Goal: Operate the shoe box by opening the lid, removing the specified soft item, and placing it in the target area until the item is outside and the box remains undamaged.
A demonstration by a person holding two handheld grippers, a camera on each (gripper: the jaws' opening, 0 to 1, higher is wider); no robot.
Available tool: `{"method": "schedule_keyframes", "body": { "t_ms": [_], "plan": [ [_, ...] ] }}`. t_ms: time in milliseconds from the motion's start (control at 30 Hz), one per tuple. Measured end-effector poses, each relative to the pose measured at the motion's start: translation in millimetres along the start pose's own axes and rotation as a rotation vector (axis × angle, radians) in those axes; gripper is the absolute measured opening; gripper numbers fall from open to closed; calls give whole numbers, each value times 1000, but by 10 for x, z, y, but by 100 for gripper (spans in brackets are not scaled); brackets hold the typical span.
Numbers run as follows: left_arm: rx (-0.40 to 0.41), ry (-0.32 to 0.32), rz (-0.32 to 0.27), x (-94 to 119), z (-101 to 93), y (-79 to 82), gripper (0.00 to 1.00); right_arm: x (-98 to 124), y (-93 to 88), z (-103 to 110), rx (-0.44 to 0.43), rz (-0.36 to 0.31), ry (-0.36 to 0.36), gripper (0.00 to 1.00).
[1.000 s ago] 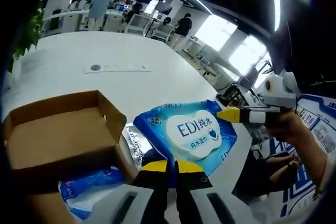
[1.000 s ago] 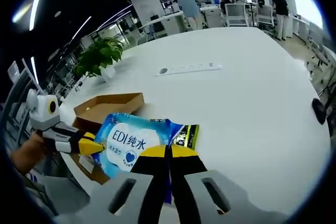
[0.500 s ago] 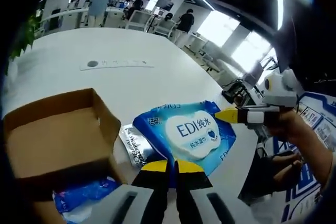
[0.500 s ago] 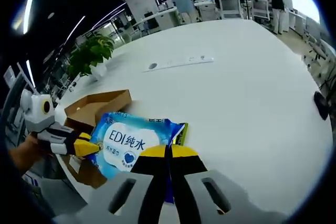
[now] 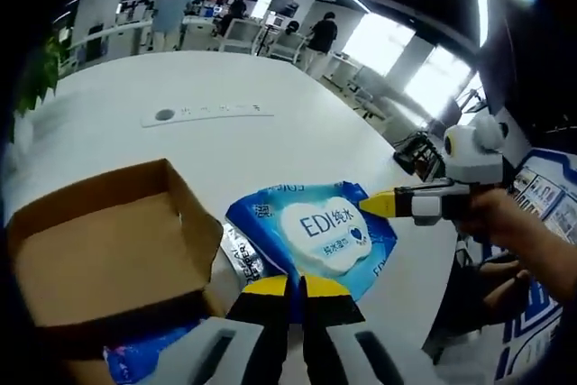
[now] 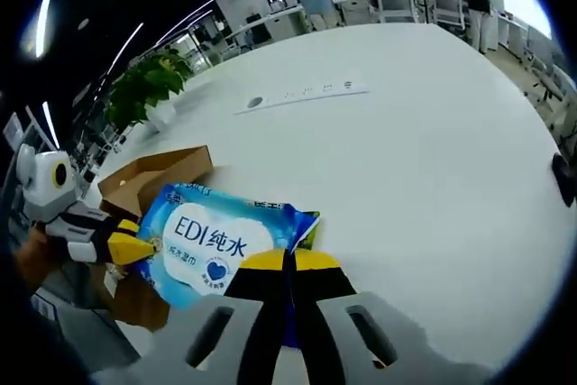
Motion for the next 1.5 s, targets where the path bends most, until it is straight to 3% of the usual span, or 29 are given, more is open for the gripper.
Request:
{"method": "schedule_keyframes", "body": {
  "t_ms": [200,367,800,1200,1500],
  "plan": [
    [-26,26,17,-5,46,-1,2,-152,-58,2,-3,15,7,0],
    [-113,57,38,-22,30,-3,2,-271,-111,4,-2,26,1,0],
    [-246,96,89,-122,34,3,3,-345,-122,-51,-15,2,-30,0],
    [-288,113,113,-114,69,-25,4,-387,-90,-63,-9,-14,-47,0],
    [-260,71,56,88,67,24,12,-380,-72,-3,82,-24,-76,0]
  ]
}}
Point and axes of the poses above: the point that each gripper's makers call its tool centre point, and the gripper's own axes: x roughly backward along the fingers, z roughly to its left, y roughly out of its top, the point moved 6 cm from there along x, roughly backward along the fingers, and after that the axes turned 5 degrees about -x, right-handed, at the moved point
